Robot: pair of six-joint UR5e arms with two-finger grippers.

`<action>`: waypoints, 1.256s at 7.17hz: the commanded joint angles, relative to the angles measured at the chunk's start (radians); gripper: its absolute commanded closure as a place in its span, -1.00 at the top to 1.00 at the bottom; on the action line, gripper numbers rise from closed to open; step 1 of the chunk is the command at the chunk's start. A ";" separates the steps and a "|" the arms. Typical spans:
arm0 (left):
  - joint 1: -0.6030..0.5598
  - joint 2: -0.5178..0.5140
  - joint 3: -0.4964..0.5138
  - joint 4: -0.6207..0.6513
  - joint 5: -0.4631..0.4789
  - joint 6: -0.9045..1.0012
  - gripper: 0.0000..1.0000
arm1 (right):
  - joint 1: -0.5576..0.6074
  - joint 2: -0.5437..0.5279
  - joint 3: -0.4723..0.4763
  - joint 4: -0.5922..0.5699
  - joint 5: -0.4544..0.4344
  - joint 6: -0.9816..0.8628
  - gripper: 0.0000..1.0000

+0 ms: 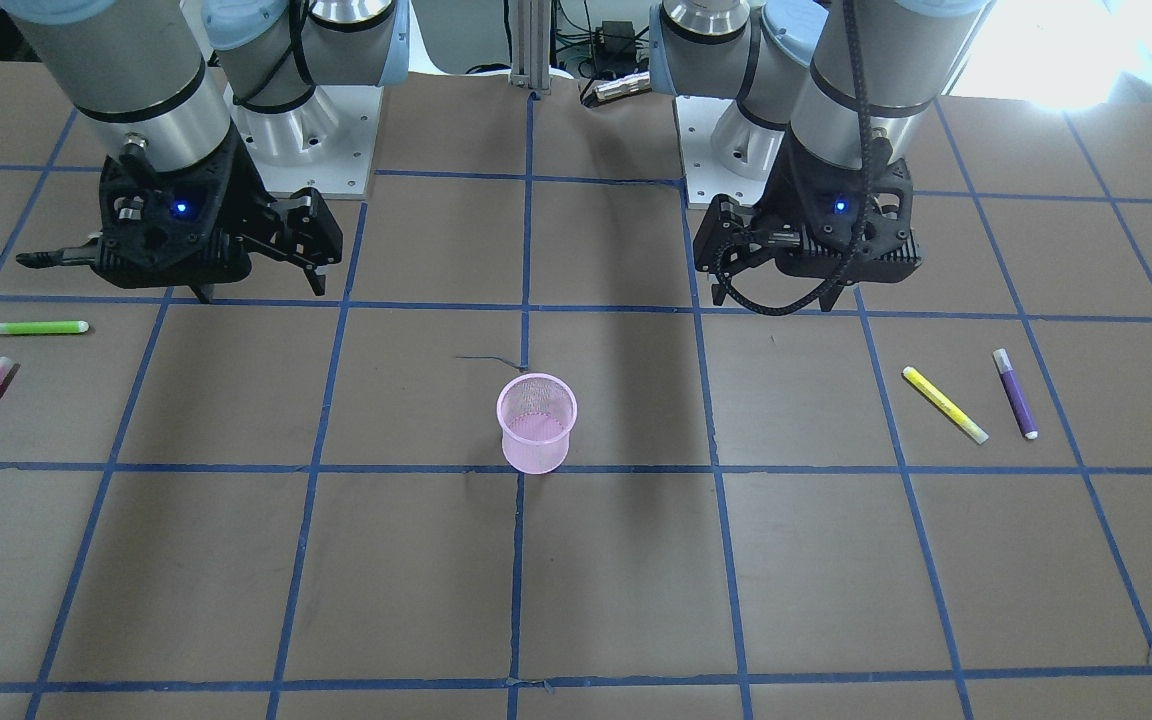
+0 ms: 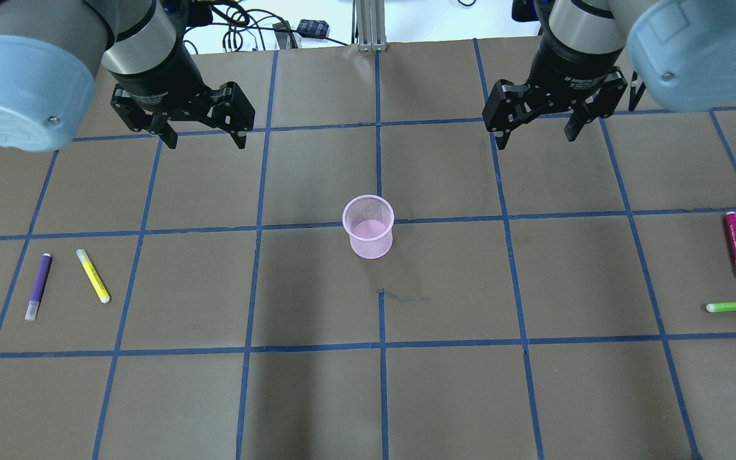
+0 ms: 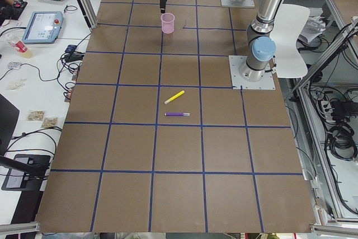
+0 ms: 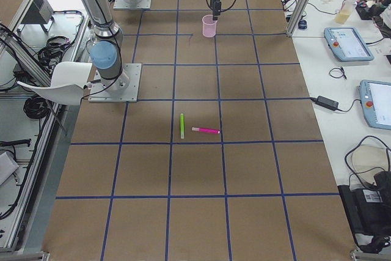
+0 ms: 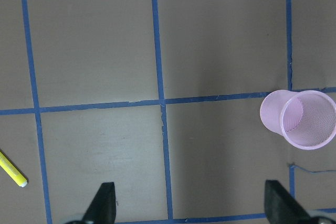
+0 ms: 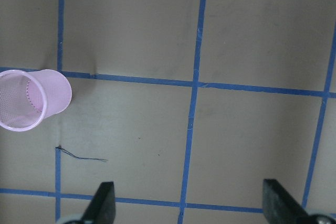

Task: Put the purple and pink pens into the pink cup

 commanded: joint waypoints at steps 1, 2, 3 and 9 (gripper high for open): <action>0.002 0.000 0.000 0.002 -0.001 0.006 1.00 | -0.066 0.002 0.008 -0.002 -0.014 -0.007 1.00; 0.002 0.005 -0.002 0.000 0.001 0.006 1.00 | -0.131 0.005 0.012 -0.001 -0.017 -0.139 1.00; 0.008 0.005 -0.006 0.002 0.002 0.006 1.00 | -0.255 0.021 0.026 0.002 -0.001 -0.208 1.00; 0.406 -0.072 -0.023 0.047 -0.016 0.182 1.00 | -0.624 0.249 0.112 -0.328 -0.028 -0.558 1.00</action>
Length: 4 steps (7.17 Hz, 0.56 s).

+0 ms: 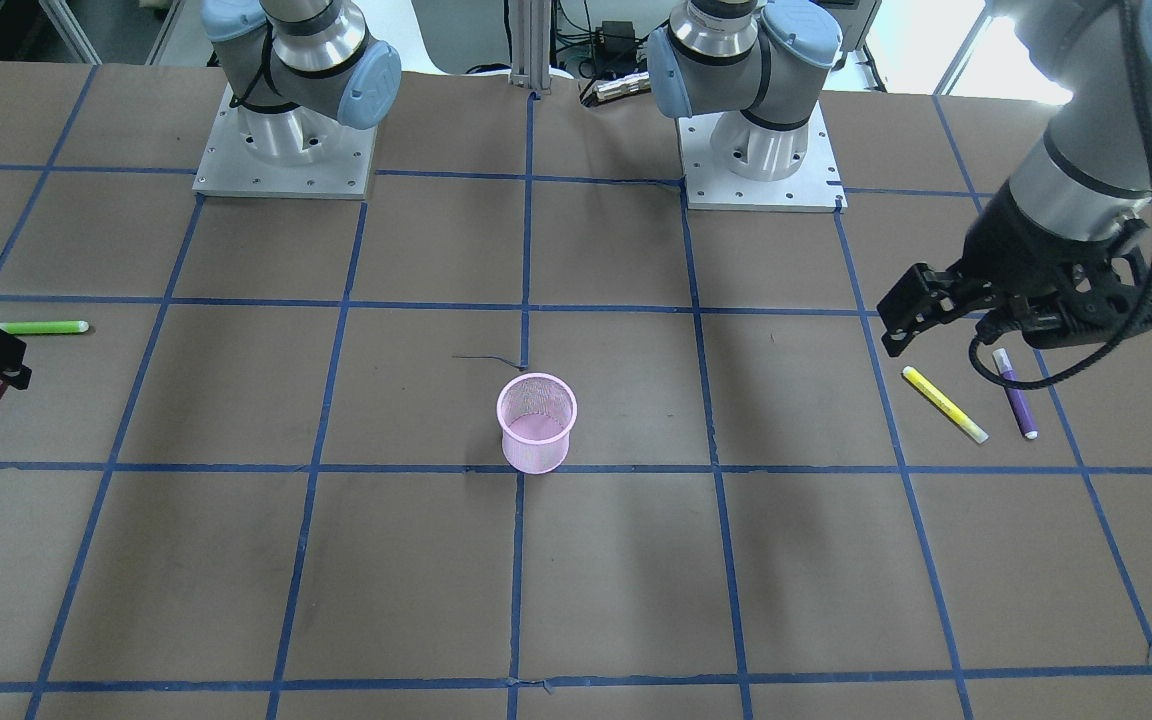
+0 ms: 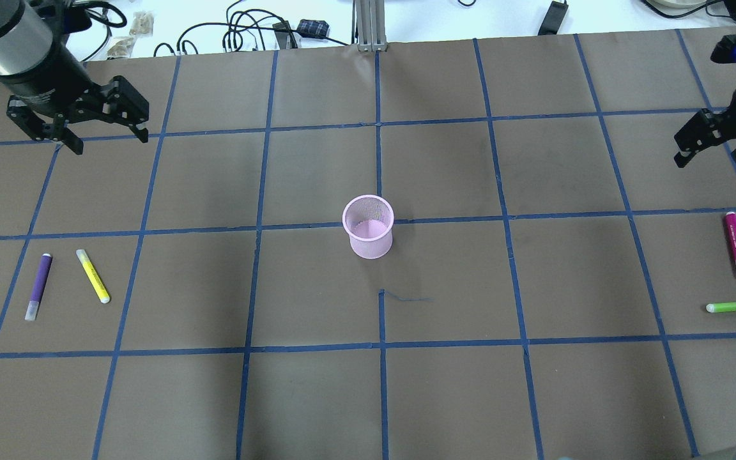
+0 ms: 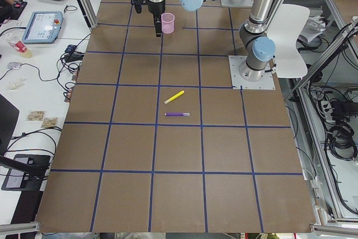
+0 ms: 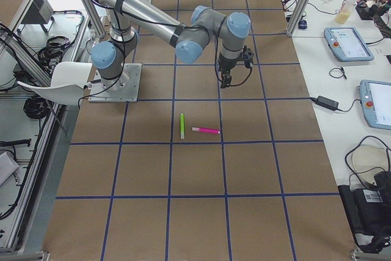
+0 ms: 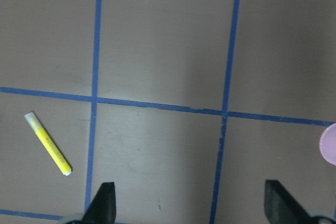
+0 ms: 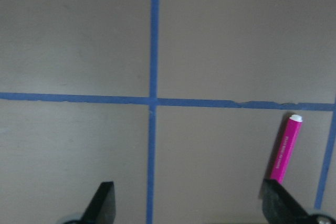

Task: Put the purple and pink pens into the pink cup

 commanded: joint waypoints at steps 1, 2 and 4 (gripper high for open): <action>0.147 -0.071 -0.003 0.078 0.000 0.090 1.00 | -0.081 0.125 0.001 -0.127 -0.028 -0.127 1.00; 0.206 -0.126 -0.003 0.134 0.000 0.092 1.00 | -0.131 0.178 0.001 -0.182 -0.050 -0.155 1.00; 0.276 -0.220 -0.026 0.206 0.010 0.296 1.00 | -0.173 0.251 0.008 -0.219 -0.056 -0.197 1.00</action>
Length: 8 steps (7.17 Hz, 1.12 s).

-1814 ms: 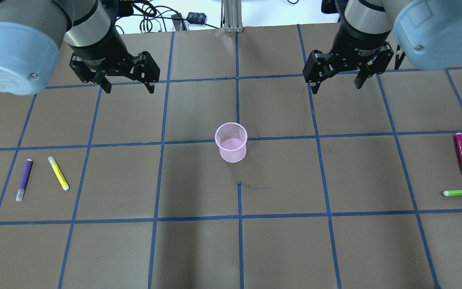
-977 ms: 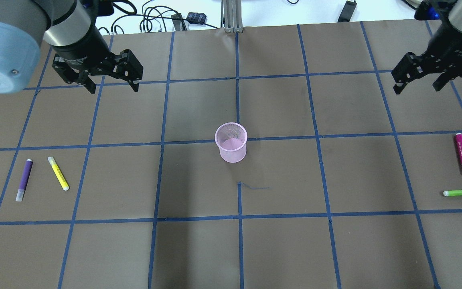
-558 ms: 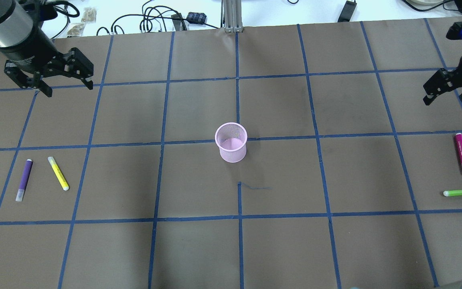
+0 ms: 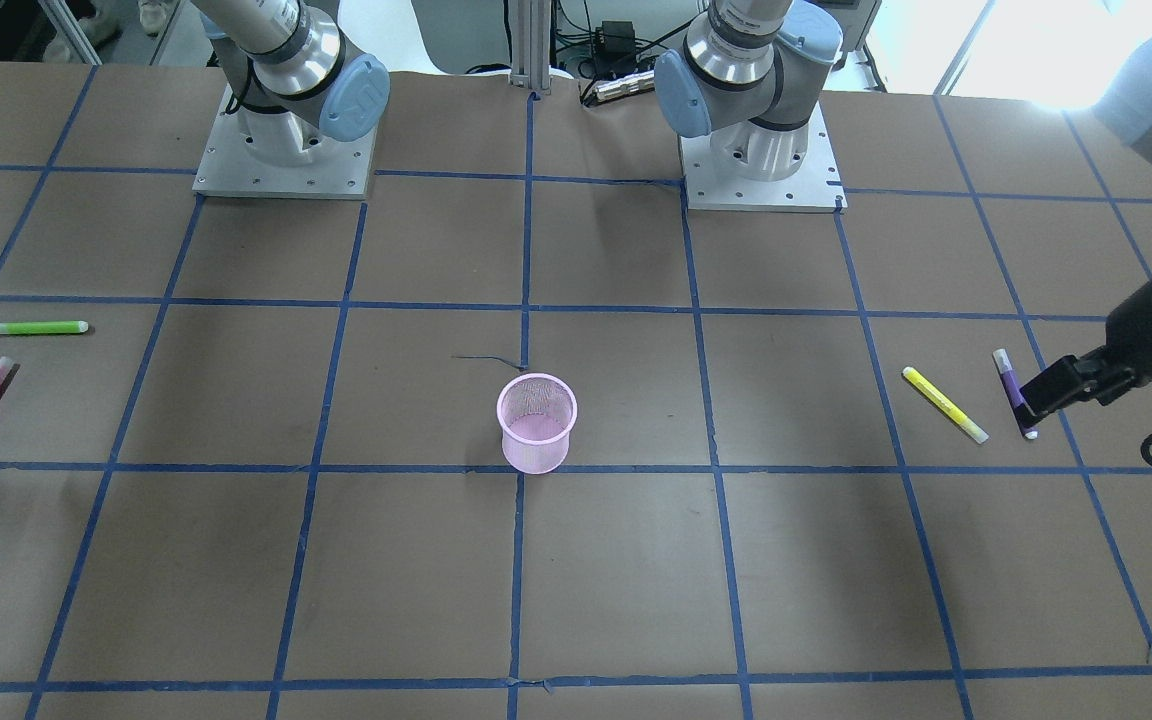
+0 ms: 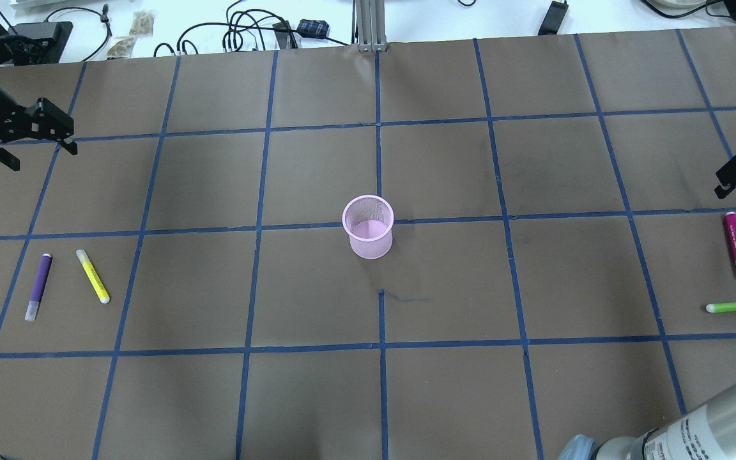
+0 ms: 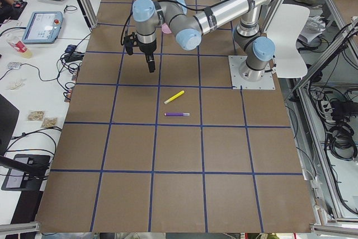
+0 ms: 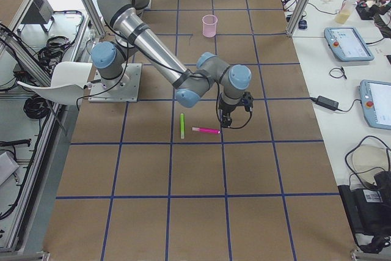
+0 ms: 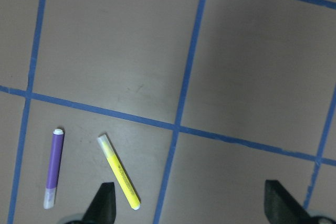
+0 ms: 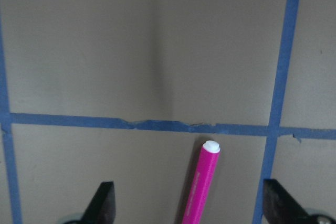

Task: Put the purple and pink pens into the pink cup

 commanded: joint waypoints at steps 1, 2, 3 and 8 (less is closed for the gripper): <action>0.076 -0.099 -0.057 0.153 0.011 0.316 1.00 | -0.036 0.047 0.022 -0.025 -0.007 -0.020 1.00; 0.137 -0.115 -0.122 0.232 0.011 0.431 1.00 | -0.036 0.054 0.039 -0.027 -0.007 -0.016 1.00; 0.203 -0.127 -0.190 0.264 0.006 0.464 1.00 | -0.036 0.054 0.047 -0.034 -0.009 -0.022 0.98; 0.248 -0.193 -0.253 0.374 0.012 0.549 0.55 | -0.035 0.085 0.034 -0.067 -0.061 -0.010 -0.99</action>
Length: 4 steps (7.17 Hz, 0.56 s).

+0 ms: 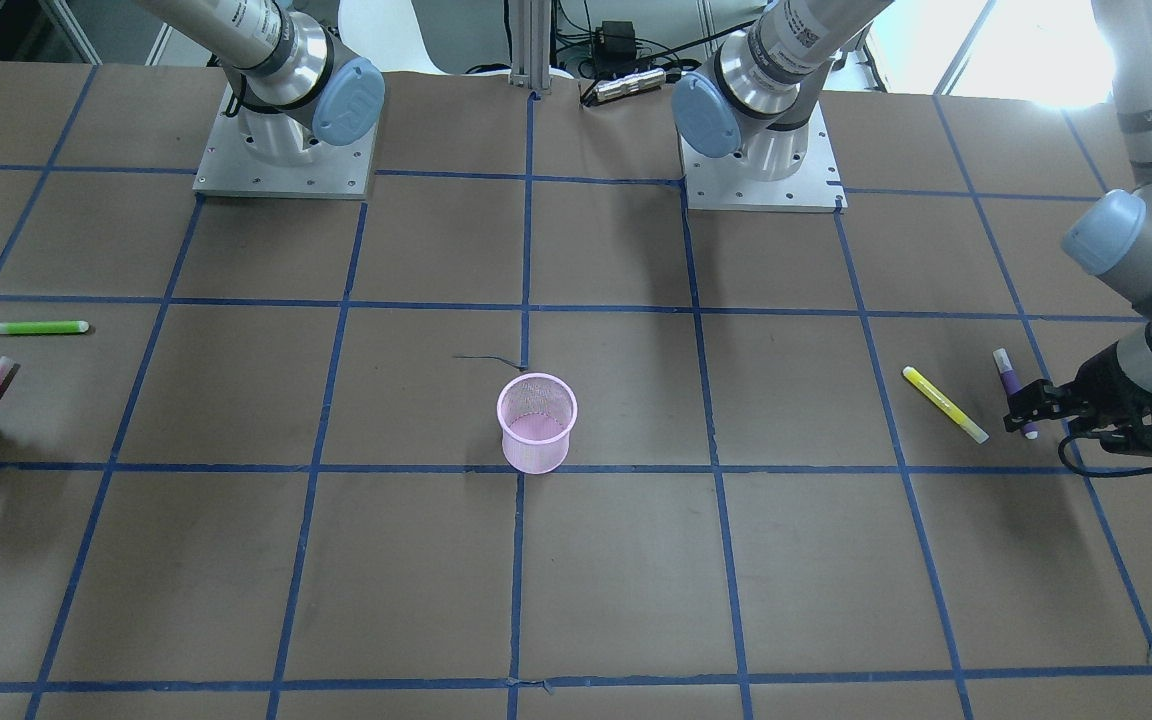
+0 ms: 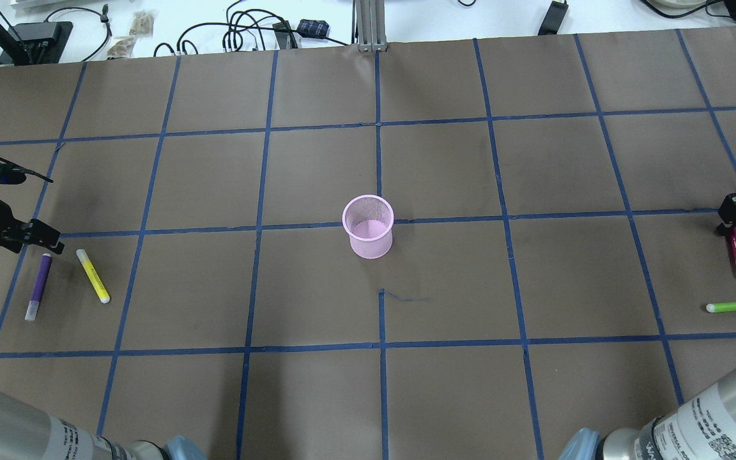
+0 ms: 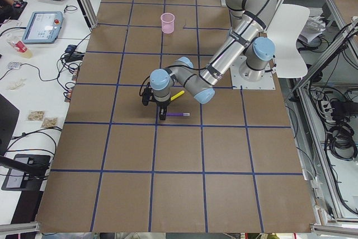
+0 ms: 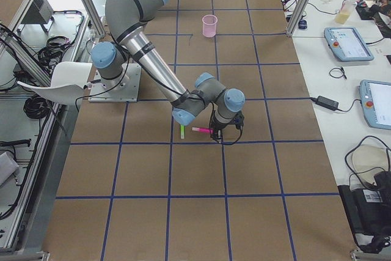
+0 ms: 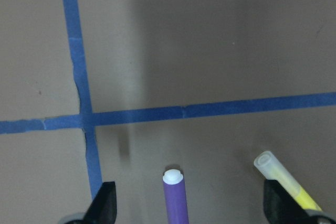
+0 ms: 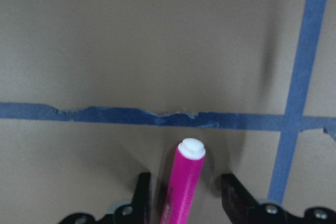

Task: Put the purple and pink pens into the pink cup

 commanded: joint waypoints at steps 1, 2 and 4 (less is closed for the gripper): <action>0.012 -0.014 -0.010 0.001 0.002 0.003 0.27 | 0.009 -0.004 -0.004 -0.002 -0.028 0.010 -1.00; 0.014 -0.013 -0.009 0.001 0.003 0.007 0.07 | 0.014 -0.021 -0.004 0.001 -0.022 0.019 -1.00; 0.014 -0.019 -0.014 0.001 0.003 0.007 -0.61 | 0.059 -0.122 -0.003 0.017 0.013 0.019 -1.00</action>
